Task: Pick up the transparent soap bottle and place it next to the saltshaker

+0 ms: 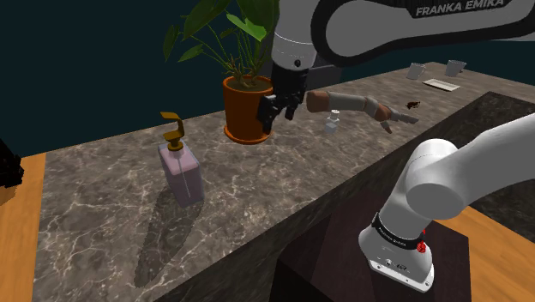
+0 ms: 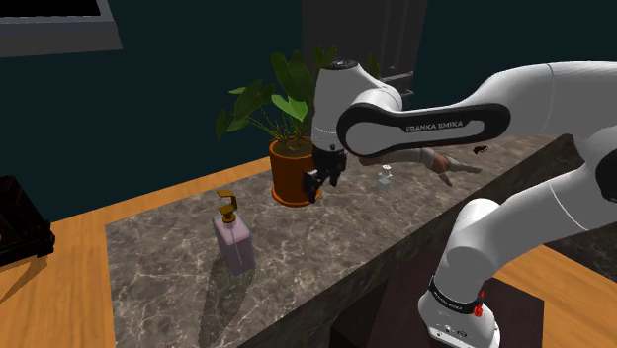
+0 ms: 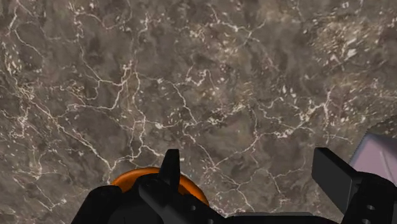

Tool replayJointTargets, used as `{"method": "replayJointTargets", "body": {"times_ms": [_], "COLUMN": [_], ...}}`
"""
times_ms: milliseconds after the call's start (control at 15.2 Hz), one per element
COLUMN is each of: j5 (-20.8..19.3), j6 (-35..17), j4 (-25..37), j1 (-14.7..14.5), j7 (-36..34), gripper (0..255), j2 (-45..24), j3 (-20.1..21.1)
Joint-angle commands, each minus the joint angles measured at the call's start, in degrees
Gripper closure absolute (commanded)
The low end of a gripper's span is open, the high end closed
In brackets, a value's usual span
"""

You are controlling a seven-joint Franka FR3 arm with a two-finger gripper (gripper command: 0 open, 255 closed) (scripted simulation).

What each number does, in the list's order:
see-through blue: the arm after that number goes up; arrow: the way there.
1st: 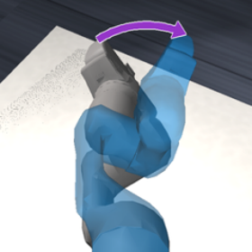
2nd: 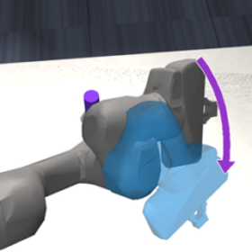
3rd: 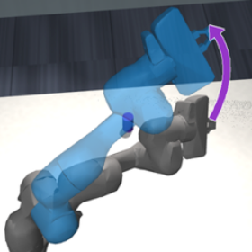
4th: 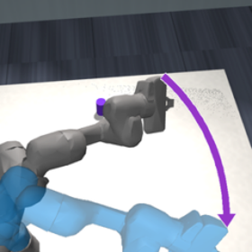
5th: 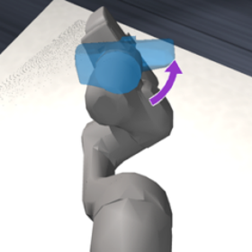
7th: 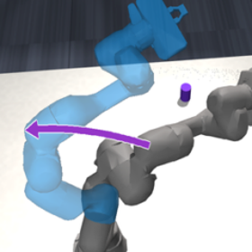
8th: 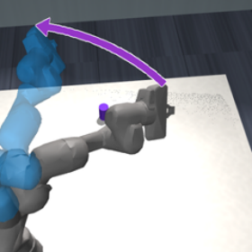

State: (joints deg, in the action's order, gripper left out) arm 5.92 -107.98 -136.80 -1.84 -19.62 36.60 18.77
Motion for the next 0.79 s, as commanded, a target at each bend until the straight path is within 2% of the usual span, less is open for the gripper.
{"method": "replayJointTargets", "body": {"times_ms": [0, 396, 726], "j5": [0.5, -1.5, -7.7], "j6": [-2.1, -7.3, -9.9], "j4": [1.7, 8.6, 16.7], "j1": [0.2, 2.3, 5.0], "j7": [-4.3, -16.8, -28.8], "gripper": [0, 0, 0], "j2": [-2.9, -12.9, -23.4], "j3": [3.1, 11.9, 19.6]}}
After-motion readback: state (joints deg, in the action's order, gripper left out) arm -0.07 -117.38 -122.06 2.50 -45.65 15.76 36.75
